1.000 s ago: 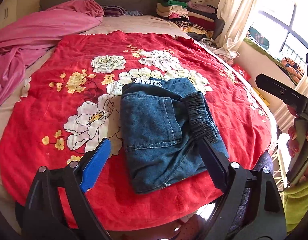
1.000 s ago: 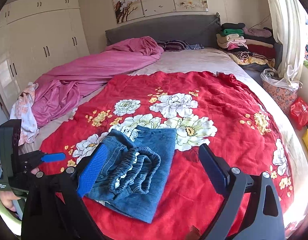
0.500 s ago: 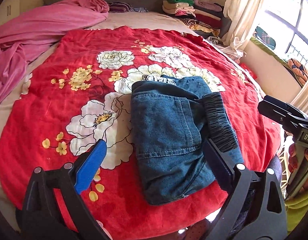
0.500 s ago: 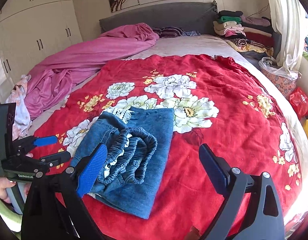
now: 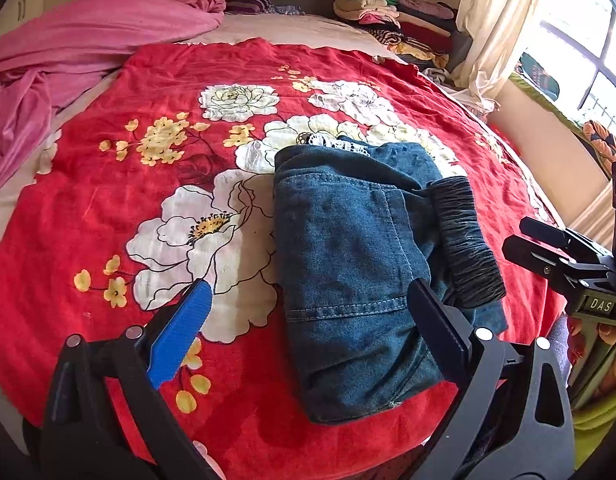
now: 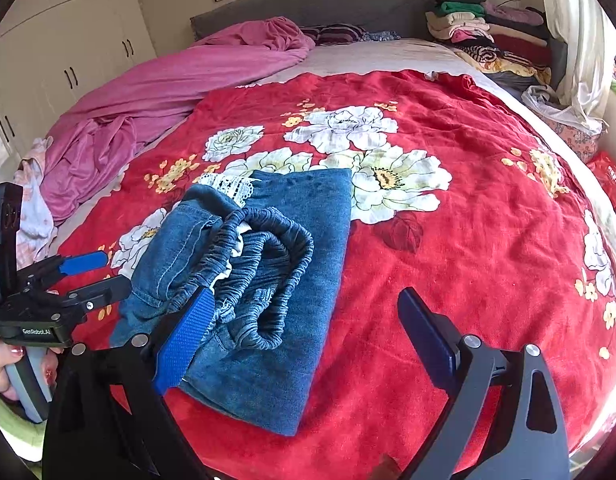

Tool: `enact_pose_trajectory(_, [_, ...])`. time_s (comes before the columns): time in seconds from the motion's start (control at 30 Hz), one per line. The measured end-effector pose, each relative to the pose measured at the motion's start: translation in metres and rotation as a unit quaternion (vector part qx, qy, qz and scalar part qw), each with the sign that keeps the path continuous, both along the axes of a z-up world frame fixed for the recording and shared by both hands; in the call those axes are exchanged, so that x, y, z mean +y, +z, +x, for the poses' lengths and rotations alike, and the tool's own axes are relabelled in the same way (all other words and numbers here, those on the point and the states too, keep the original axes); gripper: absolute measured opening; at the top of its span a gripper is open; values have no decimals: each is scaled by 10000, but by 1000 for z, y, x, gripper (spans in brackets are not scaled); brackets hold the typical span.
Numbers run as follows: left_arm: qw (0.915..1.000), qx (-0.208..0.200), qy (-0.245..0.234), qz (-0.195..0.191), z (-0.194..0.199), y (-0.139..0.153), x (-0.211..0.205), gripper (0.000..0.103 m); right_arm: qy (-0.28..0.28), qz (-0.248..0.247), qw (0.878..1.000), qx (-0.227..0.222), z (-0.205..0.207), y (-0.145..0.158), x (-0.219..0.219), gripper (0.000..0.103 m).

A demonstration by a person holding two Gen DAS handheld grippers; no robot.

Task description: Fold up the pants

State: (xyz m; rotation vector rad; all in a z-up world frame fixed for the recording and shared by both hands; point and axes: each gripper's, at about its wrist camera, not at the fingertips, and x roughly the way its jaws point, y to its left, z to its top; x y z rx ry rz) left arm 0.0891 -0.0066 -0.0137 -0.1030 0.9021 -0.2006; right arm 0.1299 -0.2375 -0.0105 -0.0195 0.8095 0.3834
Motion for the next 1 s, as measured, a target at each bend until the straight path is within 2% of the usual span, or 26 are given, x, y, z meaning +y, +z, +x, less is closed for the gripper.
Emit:
enact_pose_trajectory(0.57, [9999, 156, 50, 2, 22, -28, -3, 93, -189, 377, 9977, 529, 29, -27, -7, 91])
enact_pose_trajectory(0.6, [9998, 174, 51, -15, 24, -31, -3, 93, -164, 390, 9973, 599, 32, -30, -6, 88])
enact_pose_trajectory(0.67, [9995, 245, 43, -181, 28, -37, -3, 93, -57, 519, 9957, 769, 38, -39, -2, 75])
enact_pose_trajectory(0.83, [9985, 268, 58, -483, 33, -41, -2, 91, 64, 948, 9903, 1011, 48, -51, 0, 62])
enact_pose_trajectory(0.93, [9972, 270, 25, -693, 35, -42, -4, 81, 172, 1244, 9861, 1089, 52, -55, -1, 47])
enact_pose_trajectory(0.97, [9964, 277, 8, -804, 35, -42, -5, 72, 226, 1284, 9858, 1062, 51, -55, 1, 39])
enact_pose_trajectory(1.0, [9954, 300, 7, -906, 36, -42, -6, 60, 249, 1281, 9864, 1001, 49, -53, 2, 36])
